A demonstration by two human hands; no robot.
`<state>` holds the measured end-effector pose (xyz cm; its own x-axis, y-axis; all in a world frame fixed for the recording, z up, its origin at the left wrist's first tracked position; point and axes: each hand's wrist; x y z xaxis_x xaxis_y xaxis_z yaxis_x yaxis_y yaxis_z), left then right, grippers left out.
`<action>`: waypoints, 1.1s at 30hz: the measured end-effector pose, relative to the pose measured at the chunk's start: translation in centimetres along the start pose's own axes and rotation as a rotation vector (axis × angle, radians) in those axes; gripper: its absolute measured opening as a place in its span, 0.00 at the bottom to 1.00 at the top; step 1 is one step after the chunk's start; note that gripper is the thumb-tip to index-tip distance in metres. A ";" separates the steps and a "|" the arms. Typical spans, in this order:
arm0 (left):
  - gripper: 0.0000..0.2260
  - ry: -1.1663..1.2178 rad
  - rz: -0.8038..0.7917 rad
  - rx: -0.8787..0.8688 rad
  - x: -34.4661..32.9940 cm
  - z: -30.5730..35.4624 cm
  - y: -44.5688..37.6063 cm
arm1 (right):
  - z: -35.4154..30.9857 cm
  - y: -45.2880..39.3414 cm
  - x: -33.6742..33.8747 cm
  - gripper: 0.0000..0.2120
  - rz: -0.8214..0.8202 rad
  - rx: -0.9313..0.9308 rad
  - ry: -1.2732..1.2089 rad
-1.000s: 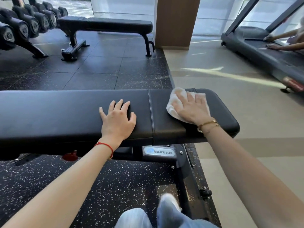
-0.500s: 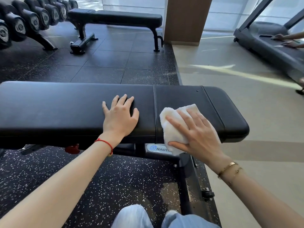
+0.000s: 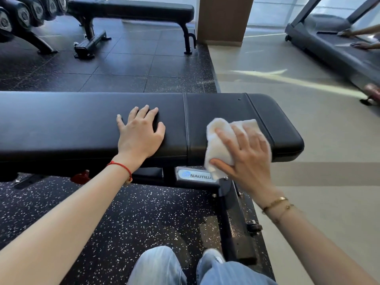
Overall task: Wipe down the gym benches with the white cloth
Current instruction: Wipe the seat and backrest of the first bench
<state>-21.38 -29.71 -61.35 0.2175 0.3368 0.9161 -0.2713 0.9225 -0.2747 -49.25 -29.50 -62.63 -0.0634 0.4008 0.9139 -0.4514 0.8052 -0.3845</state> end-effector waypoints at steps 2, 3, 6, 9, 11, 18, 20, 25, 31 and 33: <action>0.22 0.004 0.002 0.003 0.0 0.1 0.0 | -2.9 -0.9 0.1 0.34 0.017 0.038 -0.032; 0.22 0.002 0.000 0.004 0.0 0.1 0.0 | -4.3 -1.2 0.0 0.34 0.017 0.075 -0.037; 0.22 -0.011 -0.004 0.003 0.1 -0.1 0.0 | -5.9 -1.7 -0.1 0.33 0.000 0.150 -0.049; 0.22 -0.018 -0.009 -0.007 0.1 -0.3 0.1 | -2.4 -0.5 -0.1 0.33 0.006 0.124 -0.043; 0.22 -0.012 -0.008 -0.004 0.0 -0.3 0.1 | 1.5 1.0 -0.1 0.33 0.007 0.001 -0.054; 0.23 -0.007 -0.022 0.009 0.0 0.1 0.2 | -0.9 -0.1 0.6 0.30 -0.017 -0.123 -0.155; 0.23 -0.005 -0.022 0.006 0.2 0.0 0.2 | -2.6 -0.2 0.6 0.30 -0.059 -0.027 -0.121; 0.23 -0.008 -0.023 0.004 0.5 -0.1 0.3 | 1.5 0.6 0.8 0.31 -0.071 -0.107 -0.144; 0.23 -0.028 -0.073 0.028 0.2 0.3 0.3 | 5.3 -3.0 1.0 0.39 -0.218 -0.222 -0.138; 0.23 -0.024 -0.076 0.046 0.1 0.6 0.1 | 4.7 -4.7 1.1 0.38 -0.273 -0.171 -0.137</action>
<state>-21.93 -29.64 -61.09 0.2164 0.2608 0.9408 -0.2975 0.9354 -0.1909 -51.39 -34.91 -59.20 -0.0853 0.1074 0.9905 -0.3131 0.9409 -0.1290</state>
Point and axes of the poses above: each hand's wrist, its own y-axis away from the middle knuckle, its own x-axis out of the back of the hand, z = x × y, and after that the axes turned 2 degrees about -y, right-handed
